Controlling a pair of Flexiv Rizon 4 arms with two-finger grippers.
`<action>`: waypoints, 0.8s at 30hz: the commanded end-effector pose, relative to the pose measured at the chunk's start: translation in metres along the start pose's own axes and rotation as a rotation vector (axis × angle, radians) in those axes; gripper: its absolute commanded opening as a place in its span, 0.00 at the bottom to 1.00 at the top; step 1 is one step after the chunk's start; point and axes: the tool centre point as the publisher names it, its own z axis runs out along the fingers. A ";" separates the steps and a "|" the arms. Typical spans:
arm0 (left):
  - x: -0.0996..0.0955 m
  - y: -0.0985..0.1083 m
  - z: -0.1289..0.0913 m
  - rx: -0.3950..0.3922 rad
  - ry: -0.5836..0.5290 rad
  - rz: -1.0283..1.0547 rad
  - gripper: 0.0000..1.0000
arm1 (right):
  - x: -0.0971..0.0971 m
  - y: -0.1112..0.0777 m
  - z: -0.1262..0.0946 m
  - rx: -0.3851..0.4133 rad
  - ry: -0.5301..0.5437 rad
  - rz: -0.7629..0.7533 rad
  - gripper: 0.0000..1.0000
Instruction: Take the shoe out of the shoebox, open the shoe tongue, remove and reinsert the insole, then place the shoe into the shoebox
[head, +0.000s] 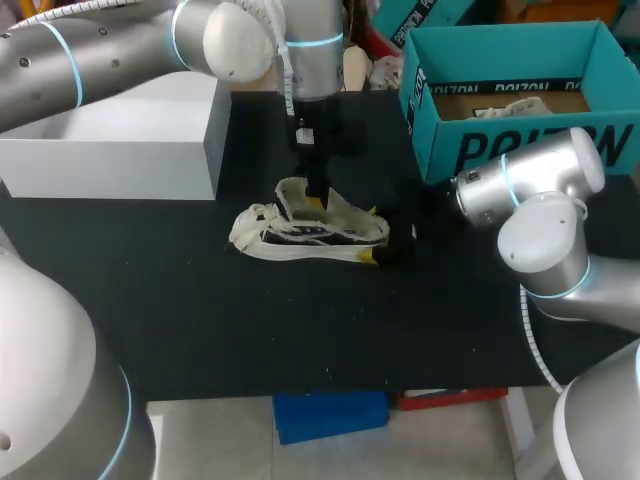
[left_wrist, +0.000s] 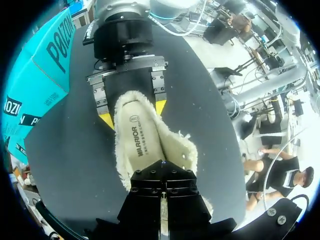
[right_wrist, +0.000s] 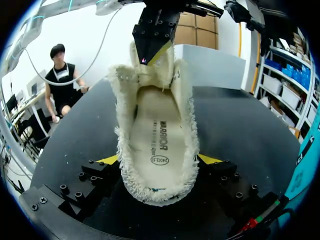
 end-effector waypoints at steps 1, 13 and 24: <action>-0.008 -0.001 0.017 0.011 0.019 -0.027 0.00 | 0.000 -0.001 0.002 0.001 -0.001 0.001 0.00; -0.004 0.003 0.048 0.011 0.049 -0.080 0.00 | 0.000 -0.001 0.002 0.001 -0.001 0.001 0.00; -0.001 -0.001 0.070 0.014 0.075 -0.101 0.00 | 0.000 -0.001 0.002 0.001 -0.001 0.001 0.00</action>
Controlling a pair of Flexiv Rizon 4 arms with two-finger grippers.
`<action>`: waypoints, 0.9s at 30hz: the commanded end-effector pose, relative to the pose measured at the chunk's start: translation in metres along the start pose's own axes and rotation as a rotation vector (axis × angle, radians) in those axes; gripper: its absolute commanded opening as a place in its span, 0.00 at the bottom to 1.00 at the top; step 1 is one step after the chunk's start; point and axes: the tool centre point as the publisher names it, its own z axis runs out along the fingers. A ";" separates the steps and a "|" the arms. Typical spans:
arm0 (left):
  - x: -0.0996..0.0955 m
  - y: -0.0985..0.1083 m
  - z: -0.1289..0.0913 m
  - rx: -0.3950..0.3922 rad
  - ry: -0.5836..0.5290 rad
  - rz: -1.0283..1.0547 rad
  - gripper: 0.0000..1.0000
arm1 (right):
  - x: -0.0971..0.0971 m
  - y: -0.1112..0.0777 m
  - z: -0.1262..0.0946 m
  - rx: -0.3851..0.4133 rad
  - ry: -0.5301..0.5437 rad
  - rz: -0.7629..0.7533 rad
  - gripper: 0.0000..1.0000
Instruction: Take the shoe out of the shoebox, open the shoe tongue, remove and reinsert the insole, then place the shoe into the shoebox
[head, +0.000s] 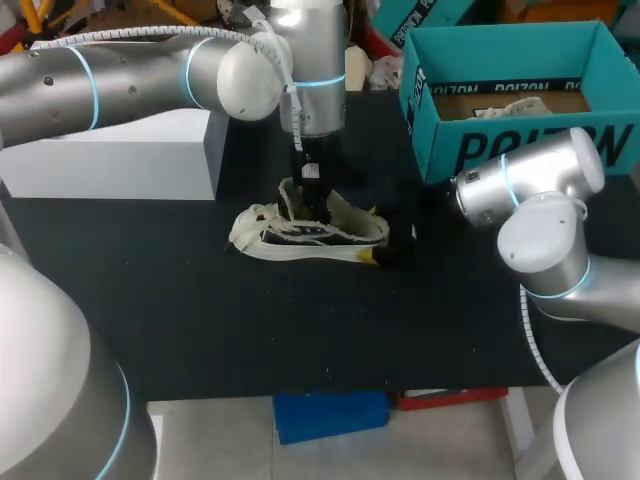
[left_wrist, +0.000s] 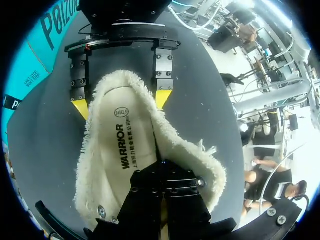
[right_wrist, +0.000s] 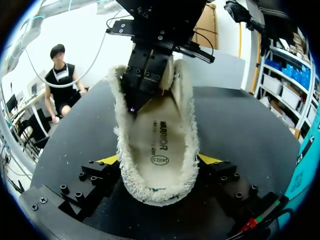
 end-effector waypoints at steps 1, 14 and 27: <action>-0.003 -0.002 0.010 -0.003 0.006 -0.014 0.00 | 0.000 -0.001 0.002 0.001 -0.001 0.001 0.00; -0.004 0.004 0.022 -0.018 -0.026 -0.107 0.00 | 0.000 -0.001 0.002 0.001 -0.001 0.001 0.00; 0.002 0.002 0.033 -0.031 -0.017 -0.108 0.00 | 0.000 -0.001 0.002 0.001 -0.001 0.001 0.05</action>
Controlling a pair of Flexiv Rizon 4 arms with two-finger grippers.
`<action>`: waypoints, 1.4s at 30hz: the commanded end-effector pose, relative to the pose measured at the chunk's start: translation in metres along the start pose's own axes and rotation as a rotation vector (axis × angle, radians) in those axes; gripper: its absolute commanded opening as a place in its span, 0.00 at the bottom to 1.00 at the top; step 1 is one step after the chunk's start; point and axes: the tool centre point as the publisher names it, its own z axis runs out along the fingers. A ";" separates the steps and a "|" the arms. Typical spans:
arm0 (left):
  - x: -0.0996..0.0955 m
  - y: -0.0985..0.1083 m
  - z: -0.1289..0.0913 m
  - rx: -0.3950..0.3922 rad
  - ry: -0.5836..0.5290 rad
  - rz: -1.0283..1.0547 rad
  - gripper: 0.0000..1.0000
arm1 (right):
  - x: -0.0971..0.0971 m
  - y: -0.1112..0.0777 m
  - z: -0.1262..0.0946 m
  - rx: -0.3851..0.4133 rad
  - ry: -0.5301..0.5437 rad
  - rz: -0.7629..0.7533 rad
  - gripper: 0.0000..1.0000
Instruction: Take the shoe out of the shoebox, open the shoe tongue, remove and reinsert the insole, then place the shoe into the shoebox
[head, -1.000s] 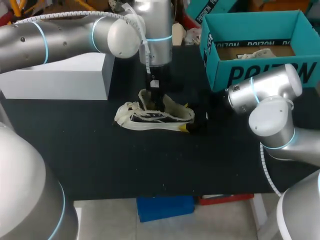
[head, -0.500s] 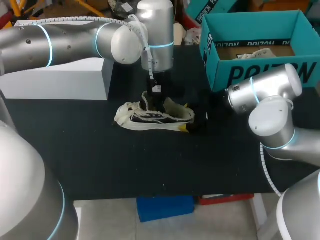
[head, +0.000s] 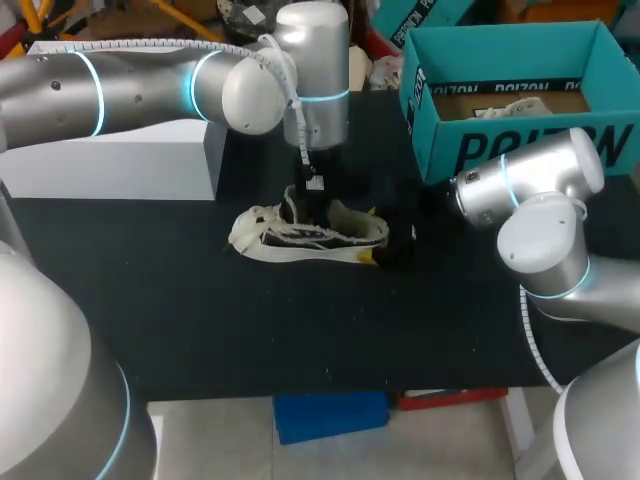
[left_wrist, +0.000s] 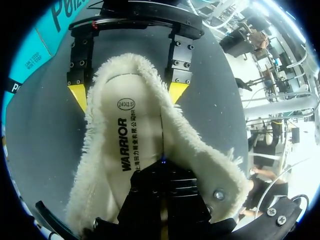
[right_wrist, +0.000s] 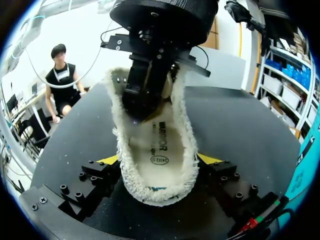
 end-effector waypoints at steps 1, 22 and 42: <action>0.004 0.000 0.014 -0.012 -0.007 -0.004 0.00 | -0.001 -0.001 0.001 0.000 -0.002 0.002 0.04; -0.004 0.003 0.032 -0.252 -0.266 -0.104 0.31 | -0.001 -0.001 0.001 0.000 -0.002 0.002 0.00; -0.026 0.028 0.040 -0.266 -0.425 -0.149 0.27 | -0.001 -0.001 0.001 0.000 -0.002 0.002 0.00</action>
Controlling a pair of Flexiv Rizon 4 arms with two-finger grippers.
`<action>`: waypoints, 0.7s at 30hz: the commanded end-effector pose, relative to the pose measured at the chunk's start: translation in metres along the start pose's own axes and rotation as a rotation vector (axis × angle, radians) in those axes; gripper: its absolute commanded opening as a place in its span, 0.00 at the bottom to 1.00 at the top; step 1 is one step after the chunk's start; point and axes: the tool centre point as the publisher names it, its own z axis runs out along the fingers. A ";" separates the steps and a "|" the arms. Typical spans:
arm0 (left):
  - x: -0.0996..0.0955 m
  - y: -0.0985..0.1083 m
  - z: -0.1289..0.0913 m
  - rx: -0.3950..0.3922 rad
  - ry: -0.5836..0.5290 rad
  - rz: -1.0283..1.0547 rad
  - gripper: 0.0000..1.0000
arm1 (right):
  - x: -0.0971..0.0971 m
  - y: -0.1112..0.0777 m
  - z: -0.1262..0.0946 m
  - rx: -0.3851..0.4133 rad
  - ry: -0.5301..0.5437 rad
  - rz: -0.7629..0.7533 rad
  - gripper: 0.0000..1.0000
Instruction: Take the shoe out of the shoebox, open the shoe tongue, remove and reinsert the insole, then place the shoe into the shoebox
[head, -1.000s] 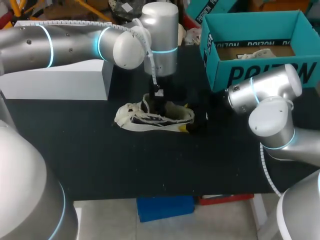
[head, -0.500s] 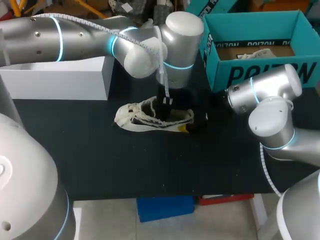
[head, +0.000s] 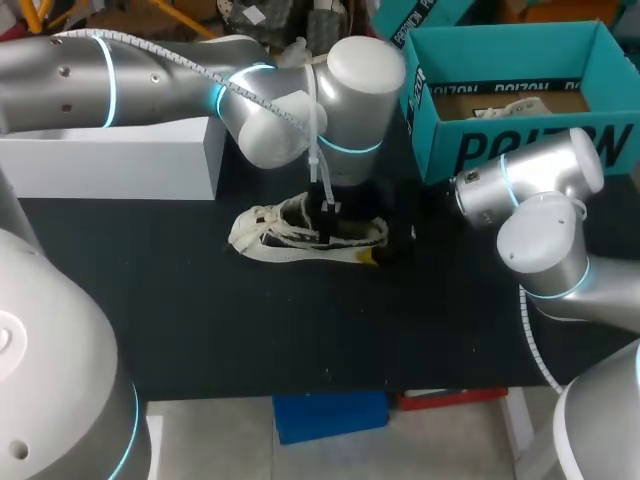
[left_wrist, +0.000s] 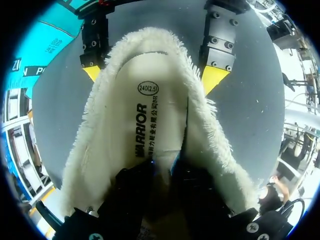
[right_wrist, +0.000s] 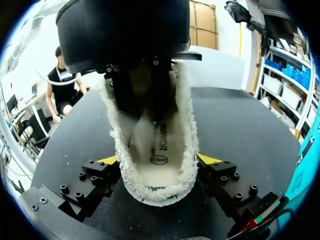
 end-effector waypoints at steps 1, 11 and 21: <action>0.010 0.002 0.045 -0.020 -0.061 0.004 0.27 | -0.001 -0.001 0.001 0.001 -0.001 0.002 0.00; -0.001 0.010 0.057 -0.021 -0.208 -0.132 0.25 | -0.001 -0.001 0.001 0.001 -0.001 0.002 0.00; -0.027 0.017 0.058 0.021 -0.330 -0.229 0.25 | -0.001 -0.001 0.001 0.001 -0.001 0.002 0.00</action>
